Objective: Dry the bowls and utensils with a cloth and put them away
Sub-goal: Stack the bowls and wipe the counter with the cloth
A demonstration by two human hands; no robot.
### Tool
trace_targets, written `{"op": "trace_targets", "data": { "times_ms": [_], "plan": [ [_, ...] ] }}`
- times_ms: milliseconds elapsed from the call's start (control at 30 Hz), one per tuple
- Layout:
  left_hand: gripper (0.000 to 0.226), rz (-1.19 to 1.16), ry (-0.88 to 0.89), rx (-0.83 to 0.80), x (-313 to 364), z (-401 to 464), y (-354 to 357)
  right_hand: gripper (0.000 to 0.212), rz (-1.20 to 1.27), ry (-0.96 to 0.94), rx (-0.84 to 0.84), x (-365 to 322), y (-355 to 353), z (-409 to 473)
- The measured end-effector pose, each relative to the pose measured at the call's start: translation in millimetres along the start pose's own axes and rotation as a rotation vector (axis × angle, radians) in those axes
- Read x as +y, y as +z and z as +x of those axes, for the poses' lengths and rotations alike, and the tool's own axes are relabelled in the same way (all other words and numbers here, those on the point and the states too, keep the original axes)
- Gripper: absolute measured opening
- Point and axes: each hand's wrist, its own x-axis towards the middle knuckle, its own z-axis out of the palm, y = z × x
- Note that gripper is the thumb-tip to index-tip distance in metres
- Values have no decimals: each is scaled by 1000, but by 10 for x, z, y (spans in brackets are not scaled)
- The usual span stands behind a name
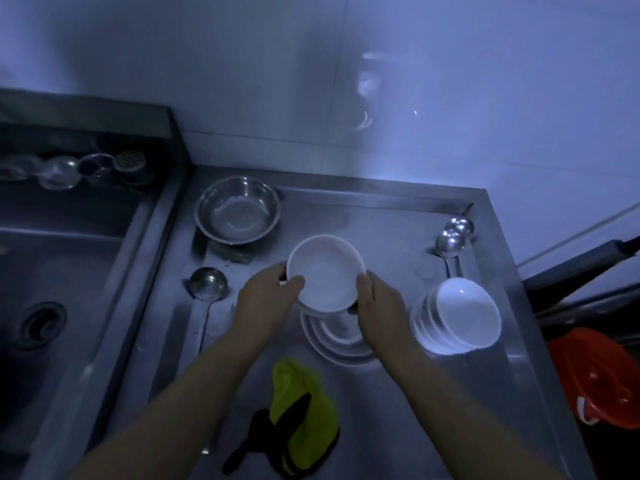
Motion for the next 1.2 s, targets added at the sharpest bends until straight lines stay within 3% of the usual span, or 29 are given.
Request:
{"op": "trace_targets", "data": {
  "times_ms": [233, 333, 433, 533, 600, 700, 900, 1100, 1200],
  "plan": [
    [48, -1, -38, 119, 8, 1046, -918, 68, -18, -104, -20, -847, 857, 1020],
    [46, 6, -69, 135, -89, 1494, -1151, 50, -62, -66, -90, -1033, 1200, 1412],
    [25, -1, -117, 95, -194, 1810, -1281, 34, -89, 7, -148, -1124, 1450, 1701],
    [43, -19, -127, 56, -358, 2056, -1320, 33, -105, 40, -174, -1122, 1654, 1872],
    [38, -51, -143, 47, -467, 2164, -1321, 37, -124, 52, -194, -1097, 1763, 1934],
    [11, -11, -135, 41, -576, 2248, -1305, 43, -161, 73, -215, -1070, 1857, 1994],
    [34, 74, -66, 91, -643, 2288, -1256, 37, -240, 29, -235, -1136, 1849, 2000],
    [32, 108, -41, 138, -610, 2229, -1281, 21, -312, -1, -224, -1105, 1814, 1975],
    [27, 158, 1, 234, -542, 2035, -1292, 20, -180, -17, -144, -1110, 1636, 1829]
  ]
}}
